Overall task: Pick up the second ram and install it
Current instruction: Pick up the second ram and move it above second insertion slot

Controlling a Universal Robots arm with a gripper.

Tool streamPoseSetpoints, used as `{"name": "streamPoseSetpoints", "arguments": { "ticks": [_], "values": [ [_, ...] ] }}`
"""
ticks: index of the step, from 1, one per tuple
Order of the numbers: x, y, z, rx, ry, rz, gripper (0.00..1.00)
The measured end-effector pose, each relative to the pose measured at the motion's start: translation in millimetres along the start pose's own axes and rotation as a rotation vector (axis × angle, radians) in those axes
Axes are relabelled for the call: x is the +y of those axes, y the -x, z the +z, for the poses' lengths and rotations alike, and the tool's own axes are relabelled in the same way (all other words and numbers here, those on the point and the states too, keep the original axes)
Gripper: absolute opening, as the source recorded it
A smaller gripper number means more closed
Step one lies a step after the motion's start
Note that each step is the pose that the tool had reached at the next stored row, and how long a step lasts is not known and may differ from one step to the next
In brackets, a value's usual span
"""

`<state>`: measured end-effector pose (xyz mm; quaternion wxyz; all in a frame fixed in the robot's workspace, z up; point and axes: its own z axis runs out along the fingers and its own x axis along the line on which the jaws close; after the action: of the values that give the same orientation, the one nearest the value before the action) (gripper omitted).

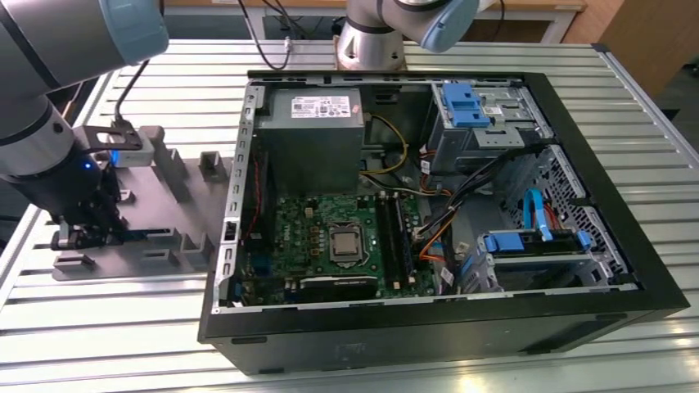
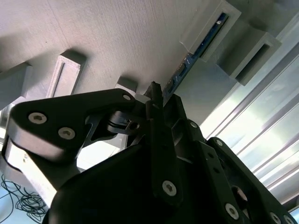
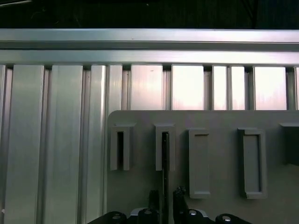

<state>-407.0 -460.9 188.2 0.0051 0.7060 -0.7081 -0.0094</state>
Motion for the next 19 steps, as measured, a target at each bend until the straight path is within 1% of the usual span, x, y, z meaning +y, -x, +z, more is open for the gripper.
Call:
{"name": "streamPoseSetpoints", "arguments": {
  "ticks": [2, 3, 4, 7, 9, 10, 16, 19],
  "values": [
    [-0.1, 0.0, 0.3, 0.0016, -0.0001, 0.000, 0.25],
    [-0.1, 0.0, 0.4, 0.0038, -0.0004, 0.000, 0.25],
    [-0.1, 0.0, 0.4, 0.0064, -0.0005, 0.000, 0.18],
    [0.0, -0.1, 0.5, 0.0105, -0.0009, 0.000, 0.17],
    [0.0, 0.0, 0.6, 0.0116, -0.0013, 0.000, 0.17],
    [0.0, 0.0, 0.6, 0.0118, -0.0013, 0.000, 0.14],
    [0.0, 0.0, 0.6, 0.0118, -0.0014, 0.000, 0.14],
    [0.0, 0.0, -1.3, 0.0119, -0.0013, 0.000, 0.14]
  ]
}}
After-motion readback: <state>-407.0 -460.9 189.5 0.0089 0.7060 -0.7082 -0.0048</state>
